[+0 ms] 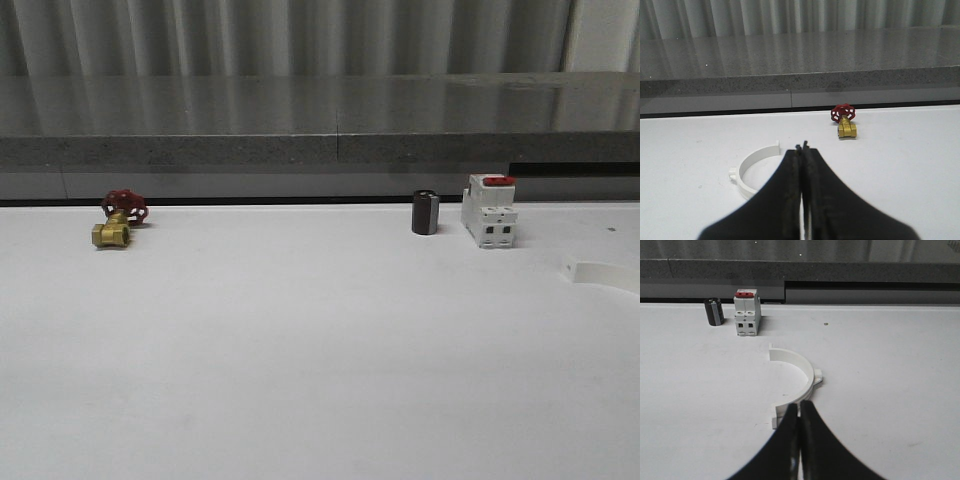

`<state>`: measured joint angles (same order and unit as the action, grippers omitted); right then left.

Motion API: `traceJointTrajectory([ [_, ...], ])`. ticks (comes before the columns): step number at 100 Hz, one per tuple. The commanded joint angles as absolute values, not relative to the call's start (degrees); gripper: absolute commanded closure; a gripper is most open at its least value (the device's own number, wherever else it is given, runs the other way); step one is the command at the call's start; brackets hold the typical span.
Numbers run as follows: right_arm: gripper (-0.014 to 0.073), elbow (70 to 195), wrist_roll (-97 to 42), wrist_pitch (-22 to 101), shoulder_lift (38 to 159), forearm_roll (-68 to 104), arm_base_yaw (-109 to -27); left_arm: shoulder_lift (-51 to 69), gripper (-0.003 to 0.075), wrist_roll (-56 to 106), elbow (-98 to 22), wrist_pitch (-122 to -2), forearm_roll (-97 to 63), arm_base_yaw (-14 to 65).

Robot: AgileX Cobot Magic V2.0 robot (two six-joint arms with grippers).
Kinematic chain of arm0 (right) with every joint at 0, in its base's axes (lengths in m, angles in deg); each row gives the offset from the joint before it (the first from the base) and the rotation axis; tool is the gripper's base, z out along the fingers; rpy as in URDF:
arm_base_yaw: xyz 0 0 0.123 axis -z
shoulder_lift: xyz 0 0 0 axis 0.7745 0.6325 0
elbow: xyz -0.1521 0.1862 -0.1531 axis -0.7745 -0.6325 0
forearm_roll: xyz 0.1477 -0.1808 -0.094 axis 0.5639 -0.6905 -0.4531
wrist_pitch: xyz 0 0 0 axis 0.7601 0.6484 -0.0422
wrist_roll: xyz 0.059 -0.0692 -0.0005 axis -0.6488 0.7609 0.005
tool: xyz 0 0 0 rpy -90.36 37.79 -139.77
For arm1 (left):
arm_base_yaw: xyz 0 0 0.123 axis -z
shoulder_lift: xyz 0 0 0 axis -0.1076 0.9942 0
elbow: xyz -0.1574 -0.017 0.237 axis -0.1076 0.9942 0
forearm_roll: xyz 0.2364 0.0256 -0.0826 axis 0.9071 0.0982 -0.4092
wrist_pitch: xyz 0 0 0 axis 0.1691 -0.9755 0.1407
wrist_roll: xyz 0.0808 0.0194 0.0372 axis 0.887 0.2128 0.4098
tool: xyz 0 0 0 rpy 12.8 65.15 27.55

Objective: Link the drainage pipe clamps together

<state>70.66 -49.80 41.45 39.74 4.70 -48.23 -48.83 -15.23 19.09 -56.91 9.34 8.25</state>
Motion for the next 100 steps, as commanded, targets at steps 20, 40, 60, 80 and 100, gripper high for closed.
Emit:
traceJointTrajectory([
  [20, 0.0662, 71.5, -49.5, 37.0, 38.9, 4.8, -47.9, -50.6, 0.0740, -15.6, 18.1, -57.1, 8.9, 8.2],
  [40, 0.0662, 71.5, -49.5, 37.0, 38.9, 4.8, -47.9, -47.2, 0.0740, -15.6, 11.3, -62.3, 11.6, 8.2],
  [60, 0.0662, 71.5, -49.5, 37.0, 38.9, 4.8, -47.9, -36.6, 0.0740, -15.6, 1.5, -72.2, 13.1, 8.2],
  [80, 0.0662, 71.5, -49.5, 37.0, 38.9, 4.8, -47.9, -24.1, 0.0740, -15.6, -7.4, -79.5, 12.9, 8.2],
  [100, 0.0662, 71.5, -49.5, 37.0, 38.9, 4.8, -47.9, -12.7, 0.0738, -17.1, -15.0, -85.7, 11.5, 8.2],
])
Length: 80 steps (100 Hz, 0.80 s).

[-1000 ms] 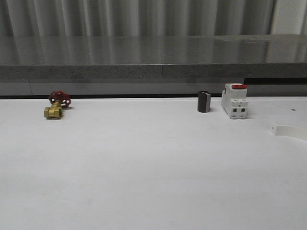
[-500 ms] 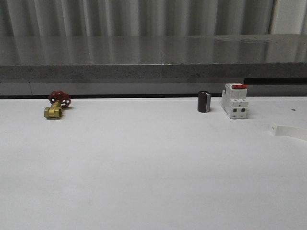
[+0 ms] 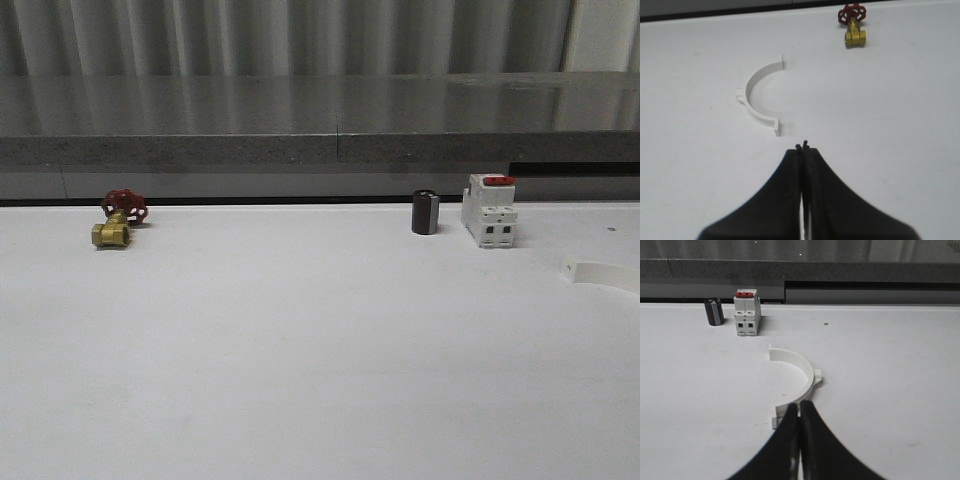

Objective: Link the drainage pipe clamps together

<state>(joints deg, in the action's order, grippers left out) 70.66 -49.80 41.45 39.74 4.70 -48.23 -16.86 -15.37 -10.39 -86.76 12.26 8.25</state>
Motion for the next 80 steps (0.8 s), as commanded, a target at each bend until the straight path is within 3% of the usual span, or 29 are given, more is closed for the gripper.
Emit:
traceJointTrajectory([
  [1, 0.0662, 71.5, -49.5, 37.0, 38.9, 4.8, -47.9, -12.3, 0.0738, -17.3, -15.5, -85.8, 11.5, 8.2],
  [9, 0.0662, 71.5, -49.5, 37.0, 38.9, 4.8, -47.9, -8.3, 0.0705, -17.6, -17.6, -86.4, 11.5, 8.2],
  [16, 0.0662, 71.5, -49.5, 37.0, 38.9, 4.8, -47.9, -4.7, 0.0604, -17.6, -19.5, -87.1, 11.5, 8.2],
  [28, 0.0662, 71.5, -49.5, 37.0, 38.9, 4.8, -47.9, 0.9, 0.0304, -18.5, -22.5, -86.8, 11.2, 8.2],
  [38, 0.0662, 71.5, -49.5, 37.0, 38.9, 4.8, -47.9, 6.4, 0.0117, -22.4, -25.6, -87.0, 11.2, 6.7],
  [45, 0.0662, 71.5, -49.5, 37.0, 38.9, 4.8, -47.9, 10.1, 0.0088, -23.1, -28.2, -88.2, 11.2, 4.6],
  [80, 0.0662, 71.5, -49.5, 37.0, 38.9, 4.8, -47.9, 32.5, 0.0173, -20.5, -43.8, -96.0, 10.9, -4.3],
])
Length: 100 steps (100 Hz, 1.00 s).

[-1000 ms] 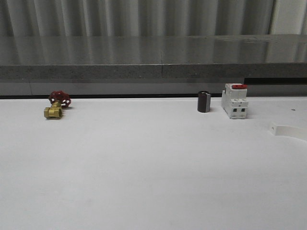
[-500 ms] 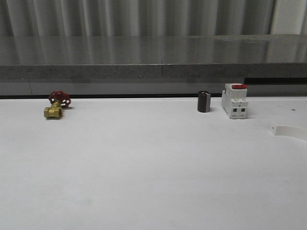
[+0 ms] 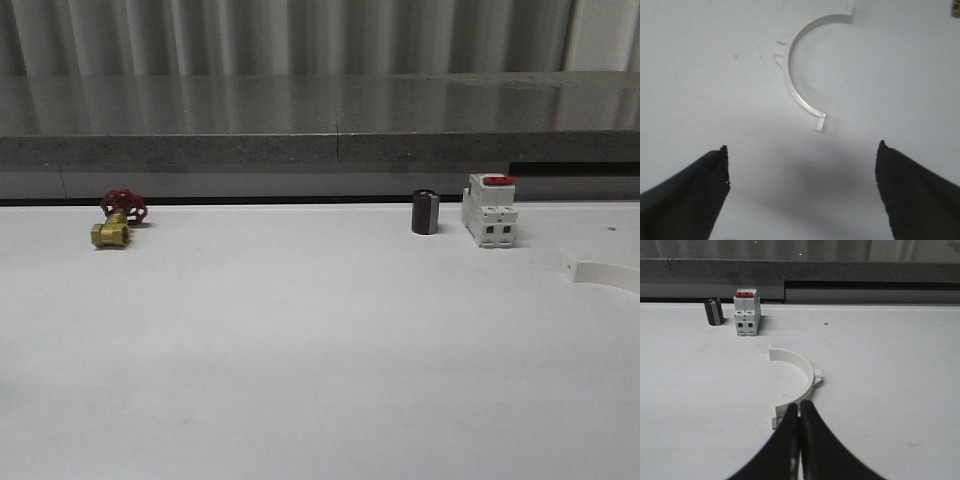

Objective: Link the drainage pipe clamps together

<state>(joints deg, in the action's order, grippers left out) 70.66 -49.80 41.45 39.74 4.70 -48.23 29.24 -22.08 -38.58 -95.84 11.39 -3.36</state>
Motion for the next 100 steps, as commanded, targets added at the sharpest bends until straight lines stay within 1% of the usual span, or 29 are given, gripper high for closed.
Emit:
traceJointTrajectory([
  [1, 0.0662, 71.5, -49.5, 37.0, 38.9, 4.8, -47.9, 32.9, 0.0174, -20.2, -44.2, -96.4, 10.9, -4.5],
  [22, 0.0662, 71.5, -49.5, 37.0, 38.9, 4.8, -47.9, 46.4, 0.0188, -12.4, -54.6, -102.3, 10.2, -5.8],
  [41, 0.0662, 71.5, -49.5, 37.0, 38.9, 4.8, -47.9, 56.8, 0.0188, -9.3, -60.4, -101.1, 10.4, -6.6],
  [62, 0.0662, 71.5, -49.5, 37.0, 38.9, 4.8, -47.9, 63.5, 0.0188, -9.2, -63.5, -98.2, 10.4, -6.6],
  [83, 0.0662, 71.5, -49.5, 37.0, 38.9, 4.8, -47.9, 65.7, 0.0189, -7.8, -63.8, -93.7, 10.2, -6.5],
  [92, 0.0662, 71.5, -49.5, 37.0, 38.9, 4.8, -47.9, 66.1, 0.0216, -7.8, -63.8, -92.6, 10.0, -6.5],
  [97, 0.0662, 71.5, -49.5, 37.0, 38.9, 4.8, -47.9, 66.1, 0.0254, -7.8, -63.8, -92.6, 10.0, -6.5],
  [100, 0.0662, 71.5, -49.5, 37.0, 38.9, 4.8, -47.9, 66.1, 0.0295, -7.8, -63.8, -92.6, 10.0, -6.5],
])
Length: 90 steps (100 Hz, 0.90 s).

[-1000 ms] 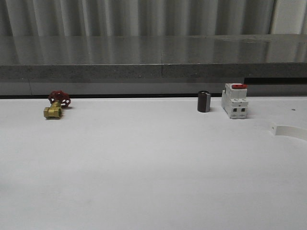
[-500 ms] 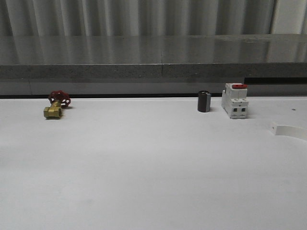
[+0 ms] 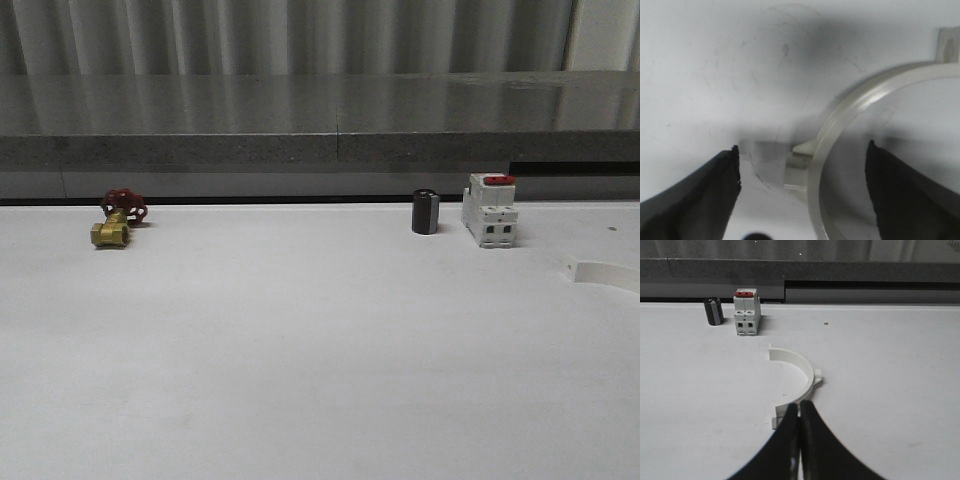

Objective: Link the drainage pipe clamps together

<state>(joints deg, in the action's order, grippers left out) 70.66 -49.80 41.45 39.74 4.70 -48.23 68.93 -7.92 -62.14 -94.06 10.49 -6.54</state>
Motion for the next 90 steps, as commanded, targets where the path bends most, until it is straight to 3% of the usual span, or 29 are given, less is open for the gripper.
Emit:
traceJointTrajectory([
  [1, 0.0662, 71.5, -49.5, 37.0, 38.9, 4.8, -47.9, 66.1, 0.0304, -7.8, -63.8, -92.6, 10.0, -6.5],
  [21, 0.0662, 71.5, -49.5, 37.0, 38.9, 4.8, -47.9, 67.5, 0.0605, -7.8, -63.8, -94.8, 10.1, -6.5],
  [35, 0.0662, 71.5, -49.5, 37.0, 38.9, 4.8, -47.9, 67.4, 0.0719, -7.8, -63.8, -95.3, 10.3, -6.1],
  [67, 0.0662, 71.5, -49.5, 37.0, 38.9, 4.8, -47.9, 61.1, 0.0740, -8.3, -63.8, -98.1, 10.0, -0.2],
  [90, 0.0662, 71.5, -49.5, 37.0, 38.9, 4.8, -47.9, 52.9, 0.0740, -18.8, -58.5, -98.8, 10.2, 8.4],
])
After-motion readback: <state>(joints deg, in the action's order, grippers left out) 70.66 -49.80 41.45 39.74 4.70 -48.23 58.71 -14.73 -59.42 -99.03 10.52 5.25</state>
